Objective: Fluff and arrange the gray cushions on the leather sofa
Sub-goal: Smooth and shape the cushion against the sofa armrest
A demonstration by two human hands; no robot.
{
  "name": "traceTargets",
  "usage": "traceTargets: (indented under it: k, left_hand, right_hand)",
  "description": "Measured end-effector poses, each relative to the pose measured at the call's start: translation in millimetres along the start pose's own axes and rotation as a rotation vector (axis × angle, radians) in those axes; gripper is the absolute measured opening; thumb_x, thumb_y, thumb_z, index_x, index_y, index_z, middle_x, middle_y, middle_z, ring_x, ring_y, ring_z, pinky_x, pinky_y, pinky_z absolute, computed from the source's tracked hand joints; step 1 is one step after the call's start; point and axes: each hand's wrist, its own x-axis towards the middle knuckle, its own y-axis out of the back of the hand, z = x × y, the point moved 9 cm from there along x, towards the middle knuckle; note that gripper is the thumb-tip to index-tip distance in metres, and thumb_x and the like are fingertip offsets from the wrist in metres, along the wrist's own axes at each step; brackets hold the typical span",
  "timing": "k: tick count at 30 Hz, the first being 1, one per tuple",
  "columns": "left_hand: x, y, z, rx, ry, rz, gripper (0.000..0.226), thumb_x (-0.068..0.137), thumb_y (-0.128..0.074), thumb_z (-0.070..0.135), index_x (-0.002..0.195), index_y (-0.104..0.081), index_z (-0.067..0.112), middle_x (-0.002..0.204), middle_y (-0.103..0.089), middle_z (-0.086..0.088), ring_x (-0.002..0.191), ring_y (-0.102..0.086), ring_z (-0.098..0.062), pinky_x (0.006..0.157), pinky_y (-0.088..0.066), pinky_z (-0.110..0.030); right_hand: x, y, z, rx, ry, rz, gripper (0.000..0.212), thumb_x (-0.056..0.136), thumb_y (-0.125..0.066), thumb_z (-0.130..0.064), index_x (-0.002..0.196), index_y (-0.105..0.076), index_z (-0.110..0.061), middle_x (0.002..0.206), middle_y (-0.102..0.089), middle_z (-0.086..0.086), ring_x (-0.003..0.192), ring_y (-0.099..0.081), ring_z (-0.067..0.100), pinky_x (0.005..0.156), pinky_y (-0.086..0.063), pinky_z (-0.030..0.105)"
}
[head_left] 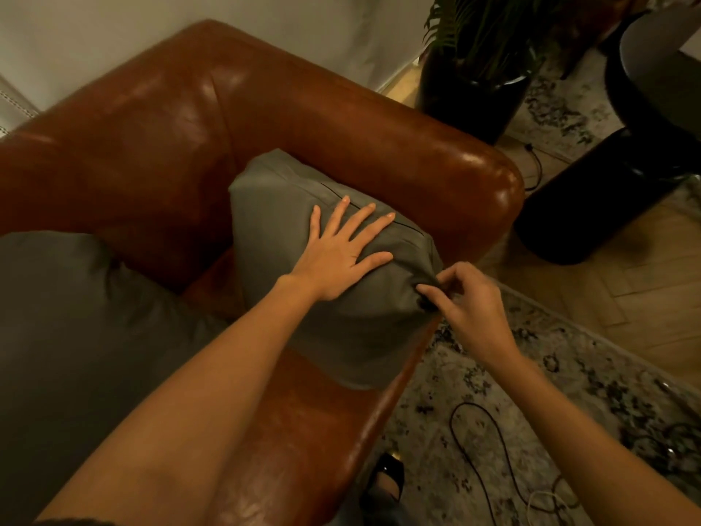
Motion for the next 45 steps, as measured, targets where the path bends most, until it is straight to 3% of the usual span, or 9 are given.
traceTargets:
  k: [4,6,10,13,24,31,36,42,45]
  left_hand:
    - [2,-3,2,-0.016,0.003,-0.035,0.062,0.092,-0.015,0.068,0.148,0.003,0.049,0.162,-0.003,0.010,0.148,0.013,-0.022,0.113,0.017,-0.055]
    - [4,-5,6,-0.012,0.002,-0.043,0.062,0.092,-0.016,0.068,0.149,0.003,0.049,0.162,-0.003,0.010,0.148,0.013,-0.022,0.113,0.017,-0.055]
    - [2,-8,12,0.005,-0.006,-0.032,0.061,0.093,-0.017,0.067,0.148,0.002,0.050,0.162,-0.003,0.010,0.148,0.013,-0.023,0.111,0.019,-0.054]
    - [-2,-9,13,0.020,-0.003,-0.032,0.061,0.094,-0.017,0.067,0.148,0.004,0.049,0.162,-0.002,0.010,0.148,0.013,-0.023,0.111,0.019,-0.054]
    - [-12,-6,12,0.056,-0.023,-0.023,0.062,0.092,-0.013,0.067,0.148,0.007,0.048,0.162,-0.004,0.009,0.148,0.013,-0.023,0.114,0.014,-0.056]
    - [-21,-3,12,0.129,-0.012,0.018,0.064,0.091,-0.011,0.067,0.150,0.001,0.044,0.161,-0.013,0.006,0.149,0.005,-0.026,0.114,0.010,-0.057]
    - [-14,2,11,-0.004,0.020,-0.003,0.064,0.091,-0.014,0.071,0.150,-0.010,0.046,0.160,-0.016,0.010,0.149,0.004,-0.023,0.115,0.013,-0.055]
    - [-3,13,47,-0.021,0.306,0.001,0.099,0.074,-0.010,0.089,0.146,-0.036,0.026,0.158,-0.025,-0.002,0.147,0.007,-0.040,0.110,0.013,-0.066]
    - [7,13,97,0.015,0.199,0.038,0.093,0.081,-0.017,0.083,0.145,-0.037,0.019,0.158,-0.024,-0.006,0.147,0.010,-0.036,0.111,0.012,-0.064]
  right_hand:
    - [4,-8,25,0.399,-0.252,-0.168,0.023,0.099,-0.051,-0.035,0.099,-0.065,-0.017,0.098,-0.065,-0.001,0.094,-0.062,0.009,0.083,-0.049,0.024]
    - [11,-4,33,0.313,-0.254,-0.205,0.020,0.101,-0.049,-0.027,0.099,-0.067,-0.019,0.101,-0.067,0.000,0.099,-0.062,0.012,0.088,-0.050,0.028]
    - [18,-1,39,0.088,-0.244,-0.270,0.011,0.090,-0.069,-0.019,0.097,-0.061,-0.019,0.091,-0.064,-0.003,0.082,-0.060,0.009,0.066,-0.049,0.016]
    - [19,0,45,0.026,-0.284,-0.258,0.026,0.084,-0.075,-0.022,0.105,-0.060,-0.016,0.095,-0.063,-0.004,0.085,-0.060,0.010,0.072,-0.049,0.022]
    - [33,36,25,-0.145,-0.117,-0.246,0.017,0.093,-0.063,-0.017,0.107,-0.072,-0.016,0.090,-0.072,0.001,0.084,-0.068,0.018,0.080,-0.058,0.042]
    - [59,37,28,0.026,-0.214,-0.526,0.018,0.095,-0.060,-0.016,0.109,-0.071,-0.012,0.100,-0.071,-0.002,0.091,-0.065,0.006,0.071,-0.052,0.011]
    - [37,40,49,0.313,-0.369,-0.193,0.009,0.094,-0.062,-0.019,0.102,-0.067,-0.017,0.106,-0.068,0.008,0.097,-0.066,0.022,0.074,-0.057,0.023]
    - [-14,24,80,0.426,-0.584,0.001,0.039,0.086,-0.072,-0.033,0.114,-0.056,-0.011,0.111,-0.062,0.007,0.100,-0.064,0.022,0.072,-0.057,0.030]
    - [-15,25,86,0.459,-0.628,0.136,0.032,0.088,-0.070,-0.029,0.108,-0.060,-0.006,0.096,-0.065,0.006,0.092,-0.066,0.022,0.076,-0.057,0.034]
